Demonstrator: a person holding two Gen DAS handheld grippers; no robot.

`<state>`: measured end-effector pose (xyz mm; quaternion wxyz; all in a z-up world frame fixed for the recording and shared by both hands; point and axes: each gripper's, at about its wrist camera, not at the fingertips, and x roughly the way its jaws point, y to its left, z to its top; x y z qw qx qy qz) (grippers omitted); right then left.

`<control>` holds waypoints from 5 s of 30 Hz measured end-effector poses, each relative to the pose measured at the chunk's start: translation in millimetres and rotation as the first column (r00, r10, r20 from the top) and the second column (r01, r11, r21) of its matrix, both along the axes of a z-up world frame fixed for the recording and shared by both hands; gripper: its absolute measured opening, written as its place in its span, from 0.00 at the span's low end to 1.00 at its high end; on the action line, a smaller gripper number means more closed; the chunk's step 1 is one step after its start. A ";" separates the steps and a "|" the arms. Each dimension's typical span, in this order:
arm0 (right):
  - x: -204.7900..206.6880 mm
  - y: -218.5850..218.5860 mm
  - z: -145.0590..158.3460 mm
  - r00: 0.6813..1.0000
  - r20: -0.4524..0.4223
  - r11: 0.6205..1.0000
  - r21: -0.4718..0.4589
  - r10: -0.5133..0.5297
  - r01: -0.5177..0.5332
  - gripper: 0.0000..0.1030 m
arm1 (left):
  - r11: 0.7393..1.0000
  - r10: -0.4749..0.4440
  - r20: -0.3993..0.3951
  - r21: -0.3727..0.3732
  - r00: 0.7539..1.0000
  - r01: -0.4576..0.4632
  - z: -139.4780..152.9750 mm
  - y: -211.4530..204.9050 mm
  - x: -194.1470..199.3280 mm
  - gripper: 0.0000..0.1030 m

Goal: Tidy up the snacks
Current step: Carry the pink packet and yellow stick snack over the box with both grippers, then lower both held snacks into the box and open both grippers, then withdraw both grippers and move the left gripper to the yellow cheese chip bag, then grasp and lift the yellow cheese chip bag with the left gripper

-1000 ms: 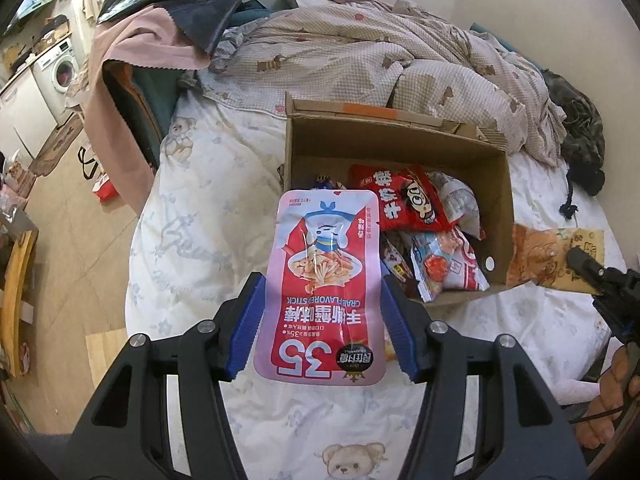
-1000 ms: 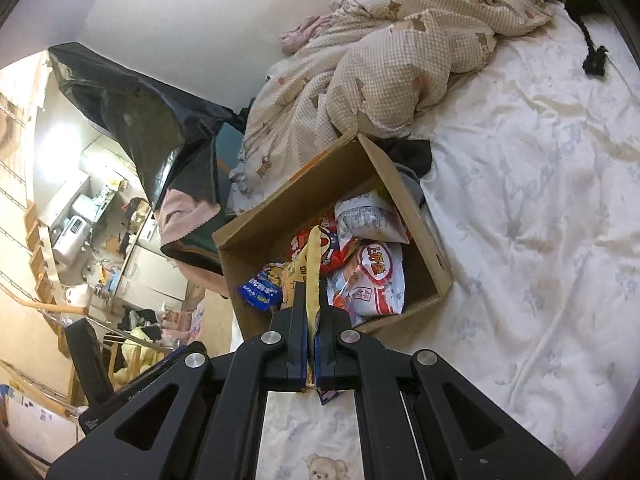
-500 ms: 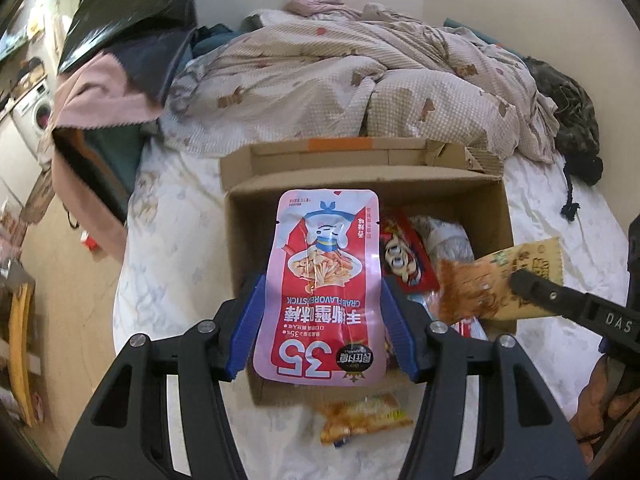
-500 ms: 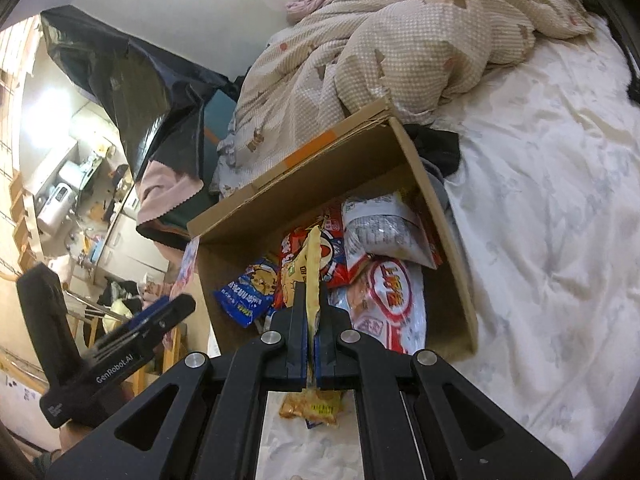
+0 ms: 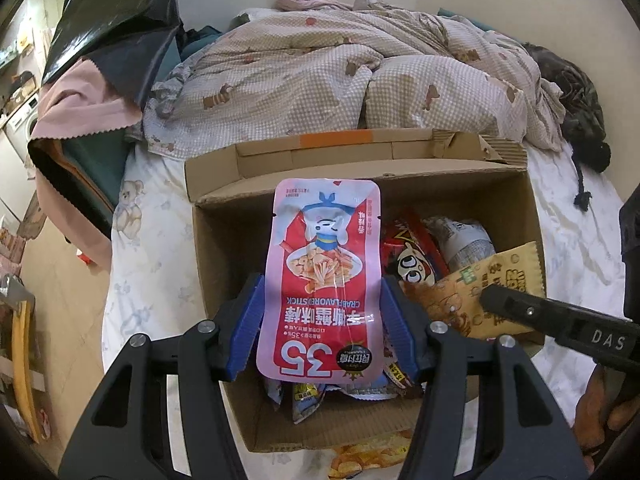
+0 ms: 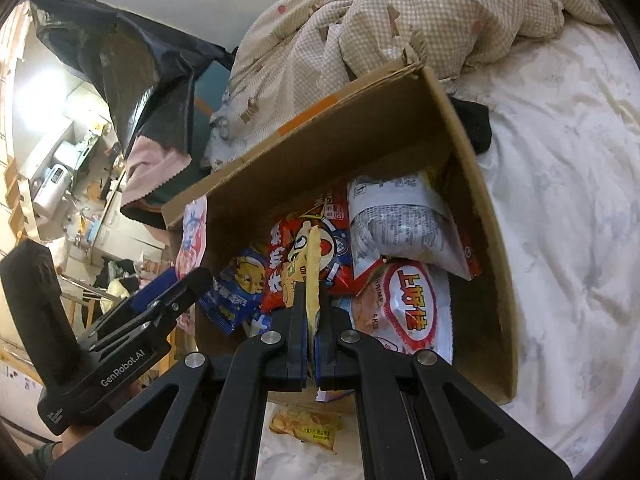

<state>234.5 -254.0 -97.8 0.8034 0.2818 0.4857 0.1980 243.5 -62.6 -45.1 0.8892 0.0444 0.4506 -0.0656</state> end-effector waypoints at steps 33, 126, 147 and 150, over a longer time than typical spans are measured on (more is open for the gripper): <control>-3.1 -11.1 24.6 0.992 0.085 0.987 -0.122 -0.091 0.101 0.80 | 0.997 0.039 -0.020 -0.065 0.999 -0.040 1.1 12.3 -9.7 0.84; -130.5 -64.3 -22.6 0.940 -0.232 0.968 -0.028 -0.251 0.251 0.80 | 0.982 0.130 -0.529 -0.045 0.838 -0.181 -139.5 -26.1 -88.4 0.47; -128.7 -34.5 -28.1 0.949 -0.260 0.984 -0.036 -0.179 0.175 0.80 | 0.992 0.046 -0.367 -0.091 0.929 -0.084 -44.0 36.5 -158.2 0.42; -125.7 -14.7 -40.1 0.943 -0.308 0.992 -0.028 -0.127 0.124 0.80 | 0.989 0.089 -0.321 -0.084 0.943 -0.122 -30.5 61.1 -157.4 0.42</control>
